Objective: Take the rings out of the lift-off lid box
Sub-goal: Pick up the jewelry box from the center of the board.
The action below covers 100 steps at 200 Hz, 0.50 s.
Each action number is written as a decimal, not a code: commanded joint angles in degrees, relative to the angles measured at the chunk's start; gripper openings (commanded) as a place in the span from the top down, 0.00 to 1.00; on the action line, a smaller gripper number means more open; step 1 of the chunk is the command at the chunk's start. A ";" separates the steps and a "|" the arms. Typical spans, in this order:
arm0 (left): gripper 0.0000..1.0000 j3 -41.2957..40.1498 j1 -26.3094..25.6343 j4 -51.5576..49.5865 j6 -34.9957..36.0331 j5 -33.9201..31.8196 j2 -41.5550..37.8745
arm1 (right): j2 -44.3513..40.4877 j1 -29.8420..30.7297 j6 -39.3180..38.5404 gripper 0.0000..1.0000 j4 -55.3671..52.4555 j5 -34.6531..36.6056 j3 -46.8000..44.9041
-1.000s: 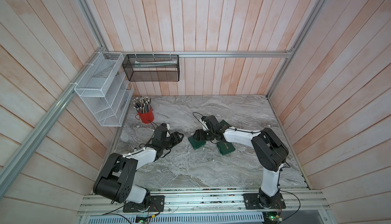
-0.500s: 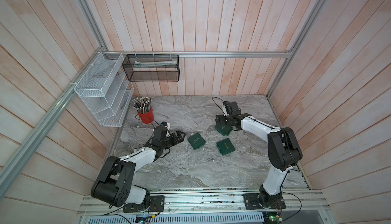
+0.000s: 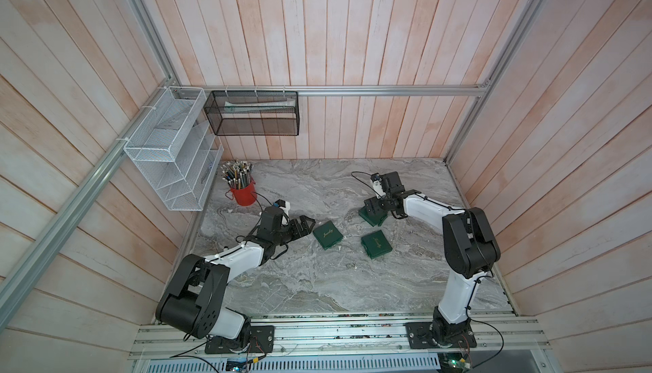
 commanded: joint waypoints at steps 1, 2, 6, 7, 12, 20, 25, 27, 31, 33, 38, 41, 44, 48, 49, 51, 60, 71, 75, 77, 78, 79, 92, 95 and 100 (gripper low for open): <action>0.00 1.21 -0.23 1.55 0.35 0.76 0.96 | 0.22 -0.24 -1.54 0.02 -0.87 -2.15 -0.45; 0.00 1.22 -0.26 1.55 0.35 0.76 0.98 | 0.28 -0.20 -1.59 0.02 -1.02 -2.17 -0.40; 0.00 1.23 -0.29 1.55 0.43 0.76 1.03 | 0.46 -0.09 -1.78 0.02 -1.43 -2.55 -0.29; 0.00 1.27 -0.29 1.55 0.43 0.71 1.06 | 0.53 -0.04 -1.79 0.02 -1.47 -2.55 -0.24; 0.00 1.24 -0.25 1.55 0.43 0.84 1.10 | 0.80 0.07 -1.93 0.02 -1.61 -2.02 -0.30; 0.00 1.24 -0.30 1.56 0.43 0.76 1.10 | 1.04 0.42 -1.98 0.02 -1.60 -0.58 -0.42; 0.00 1.23 -0.33 1.56 0.51 0.80 1.12 | 1.21 0.57 -2.17 0.02 -1.64 0.16 -0.49; 0.00 1.30 -0.34 1.60 0.52 0.81 1.21 | 1.27 0.72 -2.21 0.02 -1.61 0.46 -0.48; 0.00 1.29 -0.33 1.56 0.52 0.77 1.25 | 1.39 0.85 -2.13 0.02 -1.53 0.96 -0.60; 0.00 1.29 -0.28 1.55 0.52 0.76 1.26 | 1.40 0.90 -2.09 0.02 -1.51 1.17 -0.61; 0.00 1.26 -0.29 1.55 0.52 0.79 1.29 | 1.41 0.90 -1.85 0.02 -1.49 1.34 -0.74; 0.00 1.28 -0.24 1.49 0.52 0.76 1.33 | 1.38 0.89 -1.49 0.02 -1.48 1.35 -0.83; 0.00 1.29 -0.33 1.47 0.52 0.76 1.29 | 1.32 0.91 -1.20 0.02 -1.43 1.25 -0.94; 0.00 1.23 -0.33 1.47 0.60 0.71 1.31 | 1.16 0.91 -0.97 0.02 -1.23 1.10 -1.05; 0.00 1.28 -0.27 1.47 0.61 0.74 1.29 | 1.15 0.90 -0.91 0.02 -1.20 1.04 -1.05; 0.00 1.22 -0.31 1.47 0.61 0.75 1.34 | 1.07 0.93 -0.75 0.02 -1.17 0.81 -1.12; 0.00 1.17 -0.29 1.47 0.56 0.76 1.42 | 0.58 0.90 -0.20 0.02 -0.97 -0.90 -1.51; 0.00 1.22 -0.28 1.47 0.54 0.76 1.52 | -0.15 0.92 0.57 0.02 -0.34 -2.78 -2.32; 0.00 1.19 -0.31 1.47 0.52 0.76 1.58 | -0.59 0.93 0.92 0.02 -0.14 -3.49 -2.65; 0.00 1.15 -0.28 1.49 0.52 0.78 1.57 | -0.79 0.96 1.02 0.02 0.06 -3.92 -2.82; 0.00 1.19 -0.28 1.48 0.52 0.77 1.59 | -0.88 0.92 1.06 0.02 0.11 -4.02 -2.95; 0.00 1.17 -0.29 1.47 0.48 0.81 1.61 | -0.97 0.91 1.12 0.02 0.22 -4.21 -3.06; 0.00 1.08 -0.29 1.72 0.43 0.80 1.76 | -2.05 0.97 1.20 0.02 1.43 -6.60 -4.37; 0.00 1.06 -0.26 1.73 0.36 0.86 1.84 | -2.17 0.95 1.25 0.02 1.61 -6.66 -4.52; 0.00 1.11 -0.29 1.88 0.26 0.92 1.98 | -2.20 0.93 1.24 0.02 1.89 -6.63 -4.74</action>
